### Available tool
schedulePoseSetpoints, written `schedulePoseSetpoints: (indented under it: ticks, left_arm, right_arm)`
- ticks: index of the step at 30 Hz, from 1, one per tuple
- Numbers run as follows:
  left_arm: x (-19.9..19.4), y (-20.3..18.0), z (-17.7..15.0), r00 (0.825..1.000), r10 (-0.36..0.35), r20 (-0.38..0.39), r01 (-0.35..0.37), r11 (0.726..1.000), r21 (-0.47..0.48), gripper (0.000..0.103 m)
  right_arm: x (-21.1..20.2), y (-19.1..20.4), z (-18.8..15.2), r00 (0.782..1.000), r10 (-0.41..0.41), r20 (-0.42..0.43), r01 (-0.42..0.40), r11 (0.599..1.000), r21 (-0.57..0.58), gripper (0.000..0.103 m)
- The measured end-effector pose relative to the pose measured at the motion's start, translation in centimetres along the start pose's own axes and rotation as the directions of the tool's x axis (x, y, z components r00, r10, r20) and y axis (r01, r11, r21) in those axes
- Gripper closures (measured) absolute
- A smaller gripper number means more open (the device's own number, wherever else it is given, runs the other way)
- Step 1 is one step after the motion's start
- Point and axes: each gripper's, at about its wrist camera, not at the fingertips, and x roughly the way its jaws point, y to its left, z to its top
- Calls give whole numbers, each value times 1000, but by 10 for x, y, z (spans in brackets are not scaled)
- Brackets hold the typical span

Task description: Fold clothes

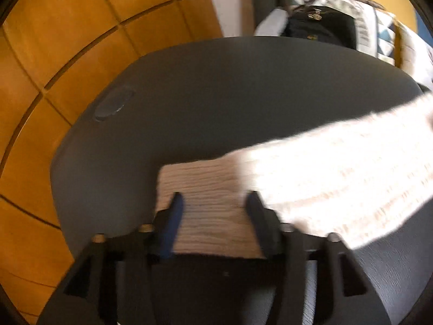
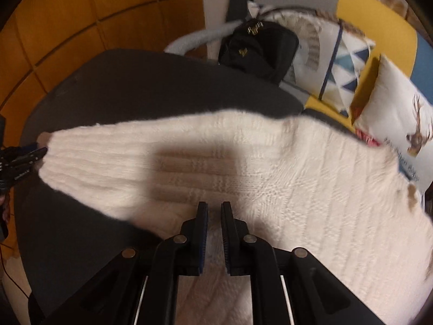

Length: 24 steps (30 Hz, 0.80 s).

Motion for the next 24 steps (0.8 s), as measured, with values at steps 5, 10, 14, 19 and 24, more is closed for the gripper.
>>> schedulePoseSetpoints:
  ticks: [5, 10, 14, 19, 24]
  left_arm:
    - [18, 19, 11, 1000, -28, -9, 27, 997, -77, 23]
    - [20, 22, 16, 1000, -21, 2, 21, 992, -126, 18]
    - [-22, 17, 12, 996, 26, 82, -12, 987, -158, 29]
    - [-127, -27, -3, 925, -224, 308, 255, 965, -63, 29]
    - [-195, -126, -26, 844, -485, 230, 477, 874, 94, 29]
  right_arm:
    - [4, -10, -9, 998, 38, 48, -43, 994, 103, 96]
    - [2, 11, -18, 993, -65, 101, 66, 998, -12, 97]
    - [-17, 7, -19, 995, -38, 97, 35, 999, 31, 92]
    - [-94, -23, -65, 968, 51, 246, -98, 978, 186, 86]
    - [-149, -50, -136, 979, 52, 198, -106, 956, 275, 86]
